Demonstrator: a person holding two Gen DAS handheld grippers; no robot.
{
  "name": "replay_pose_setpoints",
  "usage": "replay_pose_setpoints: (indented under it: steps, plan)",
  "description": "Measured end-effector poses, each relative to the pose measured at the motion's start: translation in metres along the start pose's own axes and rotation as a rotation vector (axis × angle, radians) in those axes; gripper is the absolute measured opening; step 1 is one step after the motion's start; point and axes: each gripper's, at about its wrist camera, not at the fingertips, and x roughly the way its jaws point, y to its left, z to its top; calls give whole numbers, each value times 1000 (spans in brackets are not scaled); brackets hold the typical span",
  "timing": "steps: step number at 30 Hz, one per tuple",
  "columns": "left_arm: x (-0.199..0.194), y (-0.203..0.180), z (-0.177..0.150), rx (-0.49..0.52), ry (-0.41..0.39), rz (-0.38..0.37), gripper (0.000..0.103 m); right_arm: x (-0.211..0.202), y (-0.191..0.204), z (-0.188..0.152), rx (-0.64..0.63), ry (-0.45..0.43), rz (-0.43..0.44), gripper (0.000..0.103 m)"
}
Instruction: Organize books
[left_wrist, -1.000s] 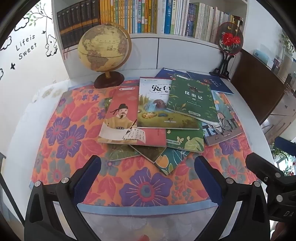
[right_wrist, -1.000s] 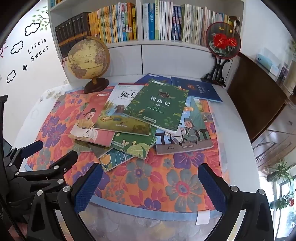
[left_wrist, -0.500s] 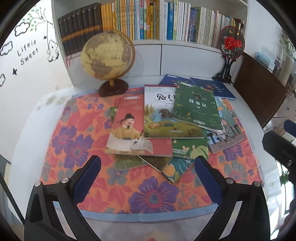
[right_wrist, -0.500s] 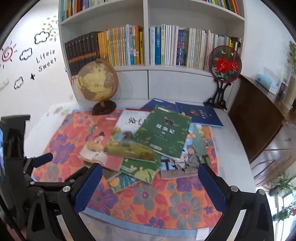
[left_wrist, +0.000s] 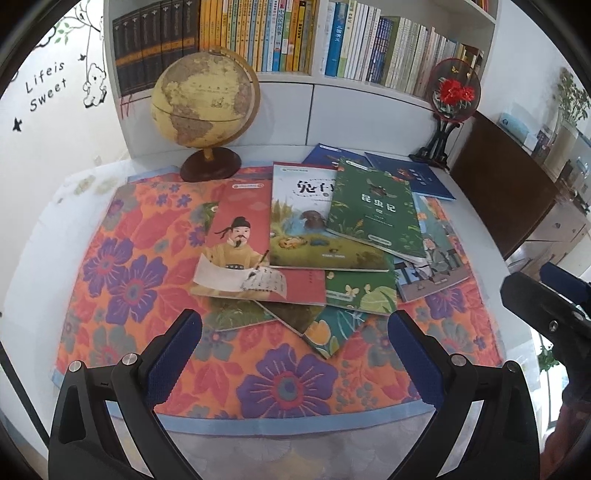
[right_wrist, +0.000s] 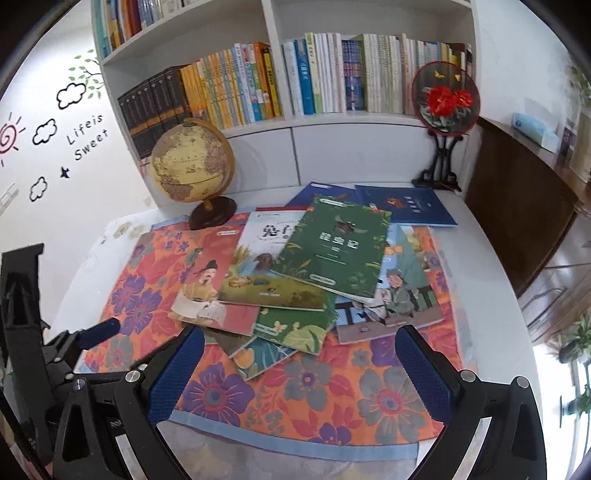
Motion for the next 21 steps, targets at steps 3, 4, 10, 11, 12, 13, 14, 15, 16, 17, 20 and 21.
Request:
replay_pose_setpoints:
  steps: [3,4,10,11,12,13,14,15,16,17,20,21]
  plan:
    - [1,0,-1,3,2,20,101,0,0,-1,-8,-2,-6,103]
    - [1,1,-1,-2,7,19,101,0,0,-2,-9,-1,-6,103]
    - [6,6,-2,-19,27,52,101,4,1,-4,-19,16,-10,103]
    - [6,6,-1,-22,28,51,101,5,1,-4,-22,18,-11,103]
    - [6,7,-1,-24,28,52,101,5,2,-4,-23,19,-11,103]
    - [6,6,-2,-23,27,55,101,6,2,-4,-23,21,-8,103]
    - [6,6,-2,-20,25,57,101,6,2,-4,-22,21,-4,103]
    - [6,5,-2,-13,22,59,101,6,2,-4,-23,22,1,103]
    - [6,5,-2,-10,22,58,101,7,2,-4,-24,23,3,103]
    - [6,4,-3,-6,20,55,101,7,2,-4,-26,24,3,103]
    - [5,1,-3,8,17,61,101,8,3,-6,-31,29,2,103]
    - [6,-1,-3,12,19,65,101,9,2,-6,-31,31,5,103]
